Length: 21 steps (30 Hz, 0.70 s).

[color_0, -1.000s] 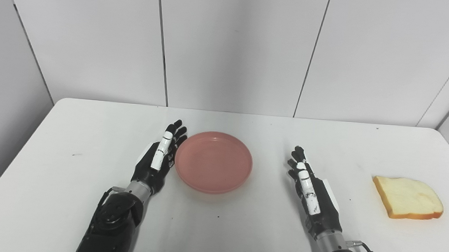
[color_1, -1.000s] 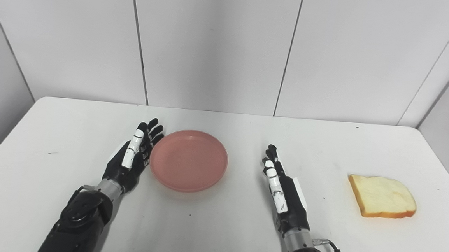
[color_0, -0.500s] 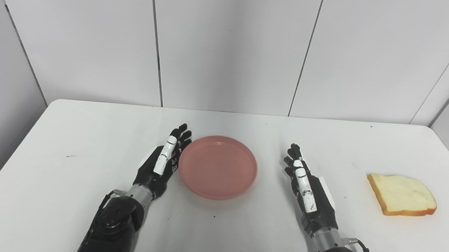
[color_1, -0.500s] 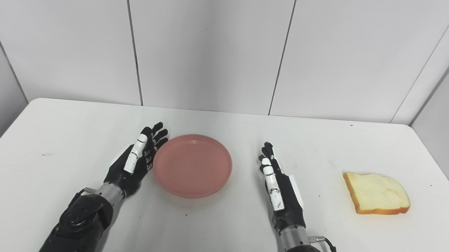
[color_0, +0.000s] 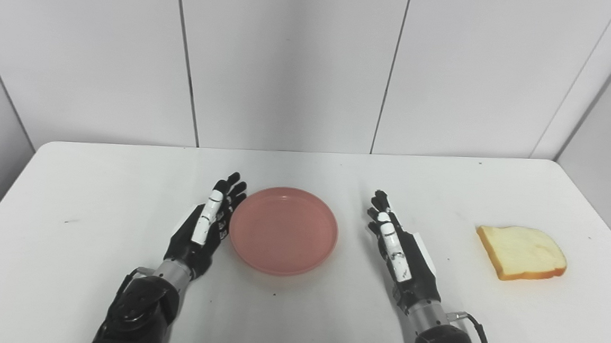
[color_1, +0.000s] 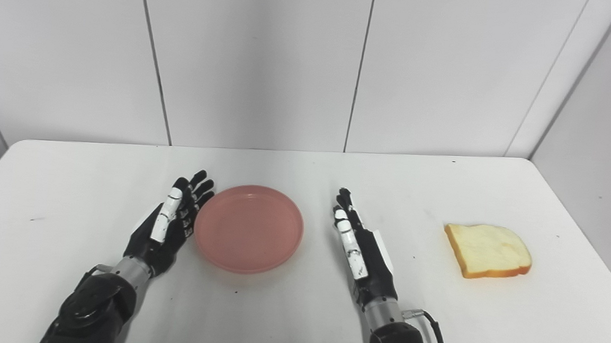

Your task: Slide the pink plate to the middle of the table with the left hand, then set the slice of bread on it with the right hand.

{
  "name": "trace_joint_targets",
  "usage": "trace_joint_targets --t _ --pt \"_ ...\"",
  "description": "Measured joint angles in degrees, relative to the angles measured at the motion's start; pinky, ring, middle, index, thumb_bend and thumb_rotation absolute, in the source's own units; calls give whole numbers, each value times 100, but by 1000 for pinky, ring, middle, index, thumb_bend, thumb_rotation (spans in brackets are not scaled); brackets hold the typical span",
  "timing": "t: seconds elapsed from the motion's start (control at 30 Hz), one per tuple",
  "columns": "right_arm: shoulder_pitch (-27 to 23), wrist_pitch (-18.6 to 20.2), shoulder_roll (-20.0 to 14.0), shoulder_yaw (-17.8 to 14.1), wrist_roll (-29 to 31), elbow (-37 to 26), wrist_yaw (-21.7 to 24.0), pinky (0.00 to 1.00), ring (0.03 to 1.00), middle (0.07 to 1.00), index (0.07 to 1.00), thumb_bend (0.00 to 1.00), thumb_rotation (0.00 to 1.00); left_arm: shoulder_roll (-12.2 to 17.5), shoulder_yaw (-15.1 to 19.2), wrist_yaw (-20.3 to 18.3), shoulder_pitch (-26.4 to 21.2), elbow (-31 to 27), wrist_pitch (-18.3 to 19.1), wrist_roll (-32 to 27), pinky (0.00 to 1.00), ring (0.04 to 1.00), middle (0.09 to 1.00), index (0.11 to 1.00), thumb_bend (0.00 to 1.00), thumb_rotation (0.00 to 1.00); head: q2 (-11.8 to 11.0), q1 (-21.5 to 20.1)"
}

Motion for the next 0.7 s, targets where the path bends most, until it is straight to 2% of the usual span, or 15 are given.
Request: trace_joint_targets --t 0.13,0.33,0.4,0.43,0.47,0.53,0.57,0.63,0.67,0.7 --pt "-147 0 -192 -52 -1 -219 30 974 983 1000 1000 449 1000 6 -1 -4 -1 101 -174 10 1000 991 1000 1000 663 1000 -79 -307" --pt "-589 30 -618 -123 -334 -618 21 965 968 987 994 593 917 3 131 -77 34 153 -313 -6 1000 1000 1000 1000 706 1000 -194 -678" --pt "-735 180 -873 -109 -464 -808 127 976 977 992 995 614 908 7 177 -125 45 160 -362 -6 1000 1000 1000 1000 714 1000 -220 -791" --pt "-802 304 -1015 -97 -584 -938 173 909 947 977 982 618 907 8 194 -145 48 166 -392 -5 1000 1000 1000 1000 723 1000 -264 -966" --pt "-893 356 -1179 -87 -722 -1009 241 870 925 964 971 640 899 16 206 -170 54 199 -466 -3 1000 1000 1000 1000 737 1000 -264 -968" --pt "-1077 519 -1518 -35 -1096 -1156 316 854 908 953 965 670 882 34 233 -228 63 229 -547 -3 1000 1000 1000 1000 746 1000 -281 -1133" --pt "-1168 644 -1721 13 -1242 -1255 421 848 900 947 964 692 851 44 252 -253 71 237 -575 -3 995 1000 1000 1000 743 1000 -308 -1283" --pt "-1351 858 -2037 100 -1417 -1444 629 832 897 943 966 743 728 64 291 -302 90 240 -610 -4 985 998 999 996 760 1000 -308 -1284" --pt "-1444 984 -2149 112 -1460 -1506 730 830 899 945 969 752 711 73 316 -340 94 257 -624 -6 982 997 998 994 766 1000 -308 -1389" --pt "-1538 1129 -2274 139 -1518 -1565 832 814 896 948 975 785 660 83 344 -372 94 283 -648 -7 949 970 975 968 782 977 -299 -1477"
